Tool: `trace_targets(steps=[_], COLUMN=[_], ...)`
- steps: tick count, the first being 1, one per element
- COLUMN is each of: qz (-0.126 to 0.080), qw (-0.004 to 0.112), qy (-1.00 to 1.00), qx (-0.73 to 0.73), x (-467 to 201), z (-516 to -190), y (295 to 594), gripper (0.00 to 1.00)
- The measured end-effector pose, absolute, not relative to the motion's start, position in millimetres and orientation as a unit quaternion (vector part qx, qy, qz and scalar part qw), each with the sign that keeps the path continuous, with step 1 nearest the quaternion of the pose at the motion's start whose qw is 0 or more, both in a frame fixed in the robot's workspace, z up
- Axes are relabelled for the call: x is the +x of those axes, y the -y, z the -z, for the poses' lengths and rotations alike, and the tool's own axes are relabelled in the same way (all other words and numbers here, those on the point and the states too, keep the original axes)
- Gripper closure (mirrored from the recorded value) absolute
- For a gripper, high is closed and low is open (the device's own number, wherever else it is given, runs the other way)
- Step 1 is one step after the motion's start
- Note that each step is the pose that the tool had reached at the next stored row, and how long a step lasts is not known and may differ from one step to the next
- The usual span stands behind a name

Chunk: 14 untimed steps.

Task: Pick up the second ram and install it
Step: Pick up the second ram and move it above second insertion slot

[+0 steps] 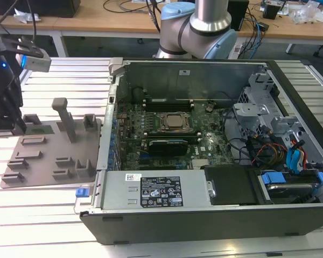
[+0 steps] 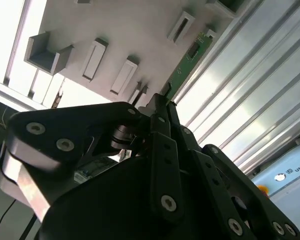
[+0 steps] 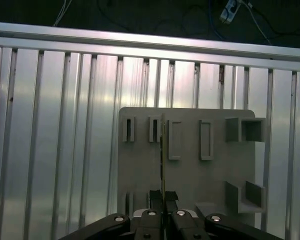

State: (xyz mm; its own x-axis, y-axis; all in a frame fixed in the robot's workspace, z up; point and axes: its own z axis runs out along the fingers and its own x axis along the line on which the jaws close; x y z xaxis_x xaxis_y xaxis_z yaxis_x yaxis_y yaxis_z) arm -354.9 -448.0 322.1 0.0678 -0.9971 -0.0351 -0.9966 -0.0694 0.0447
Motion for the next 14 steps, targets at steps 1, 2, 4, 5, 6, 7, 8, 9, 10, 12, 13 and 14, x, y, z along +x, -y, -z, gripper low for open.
trace_targets(steps=[1, 2, 4, 5, 6, 7, 8, 9, 10, 12, 13, 14], qz=[0.028, 0.028, 0.028, 0.028, 0.028, 0.028, 0.029, 0.029, 0.029, 0.029, 0.029, 0.029], qw=[0.004, 0.004, 0.004, 0.004, 0.004, 0.004, 0.004, 0.003, 0.003, 0.003, 0.003, 0.003], qy=[0.682, 0.682, 0.682, 0.682, 0.682, 0.682, 0.682, 0.682, 0.682, 0.682, 0.682, 0.682], qx=[0.731, 0.731, 0.731, 0.731, 0.731, 0.731, 0.731, 0.731, 0.731, 0.731, 0.731, 0.731], x=[-354.9, -354.9, -354.9, -354.9, -354.9, -354.9, -354.9, -354.9, -354.9, -354.9, -354.9, -354.9], z=[-326.3, -328.6, -334.0, -339.2, -342.5, -344.6, -348.1, -352.4, -358.8, -371.1, -376.0, -380.5], y=[448.0, 448.0, 448.0, 448.0, 448.0, 448.0, 448.0, 448.0, 448.0, 448.0, 448.0, 448.0], gripper=[0.86, 0.86, 0.86, 0.86, 0.86, 0.86, 0.86, 0.86, 0.86, 0.86, 0.86, 0.86])
